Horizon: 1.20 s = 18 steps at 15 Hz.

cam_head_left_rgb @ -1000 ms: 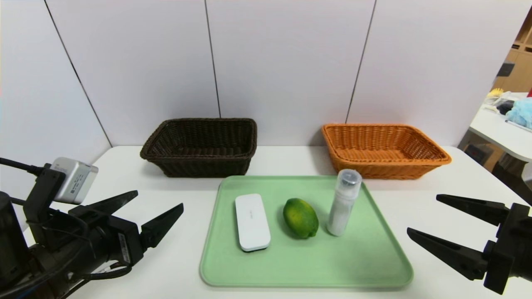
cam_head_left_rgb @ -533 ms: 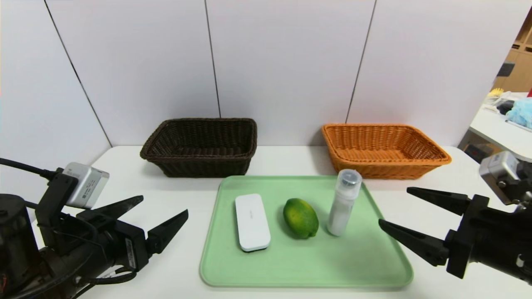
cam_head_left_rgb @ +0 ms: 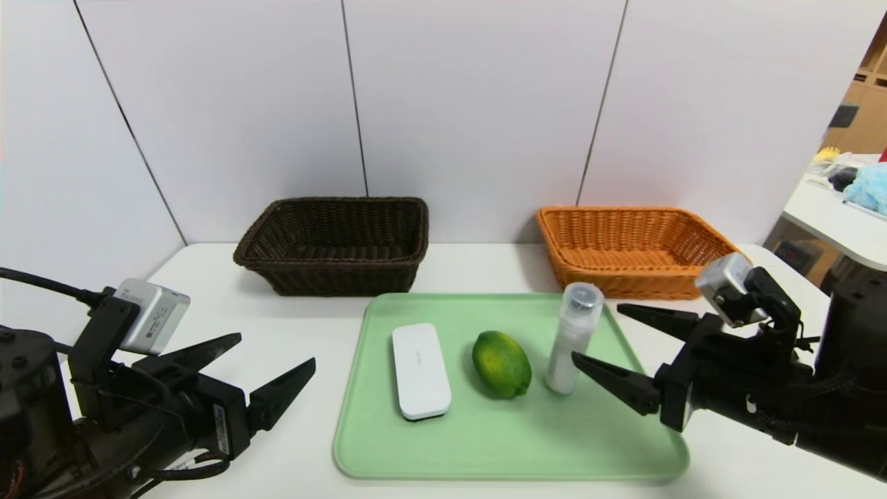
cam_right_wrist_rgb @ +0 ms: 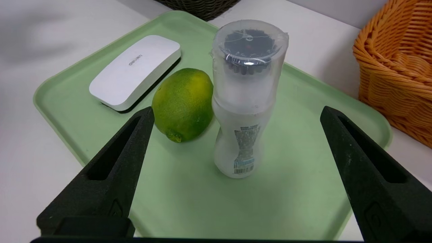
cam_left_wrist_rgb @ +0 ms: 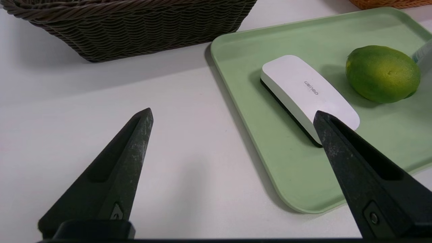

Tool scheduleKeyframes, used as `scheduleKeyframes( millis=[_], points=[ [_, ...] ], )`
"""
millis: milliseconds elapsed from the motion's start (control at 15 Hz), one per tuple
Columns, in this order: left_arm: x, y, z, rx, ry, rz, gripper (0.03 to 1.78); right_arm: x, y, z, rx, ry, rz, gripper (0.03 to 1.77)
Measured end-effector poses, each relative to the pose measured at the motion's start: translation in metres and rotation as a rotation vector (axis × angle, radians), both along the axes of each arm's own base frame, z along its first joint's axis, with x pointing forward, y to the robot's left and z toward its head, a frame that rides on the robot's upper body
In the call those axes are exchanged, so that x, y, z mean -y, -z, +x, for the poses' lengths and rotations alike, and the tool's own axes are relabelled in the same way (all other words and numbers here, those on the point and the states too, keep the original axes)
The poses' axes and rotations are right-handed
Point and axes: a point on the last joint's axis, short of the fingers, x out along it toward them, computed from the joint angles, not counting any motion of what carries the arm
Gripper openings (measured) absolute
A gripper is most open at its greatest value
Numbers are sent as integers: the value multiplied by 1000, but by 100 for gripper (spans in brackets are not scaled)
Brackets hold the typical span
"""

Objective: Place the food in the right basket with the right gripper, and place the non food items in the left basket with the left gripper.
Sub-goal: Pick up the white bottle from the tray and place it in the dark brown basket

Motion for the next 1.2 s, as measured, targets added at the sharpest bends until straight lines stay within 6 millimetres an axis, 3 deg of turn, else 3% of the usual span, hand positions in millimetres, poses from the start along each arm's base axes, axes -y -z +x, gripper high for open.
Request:
scheduleKeyframes(
  millis=[400,800,1067,1200],
  points=[
    [-2,4,-3,-1,3,29,169,-14,23,31,43,-2,16,170],
    [-3,6,-4,-6,4,33,169,-13,40,52,45,30,0,170],
    [-3,6,-5,-7,3,34,169,-14,44,57,39,35,-10,108],
    [-3,7,-5,-8,4,34,169,-15,44,56,39,30,-10,86]
  ],
)
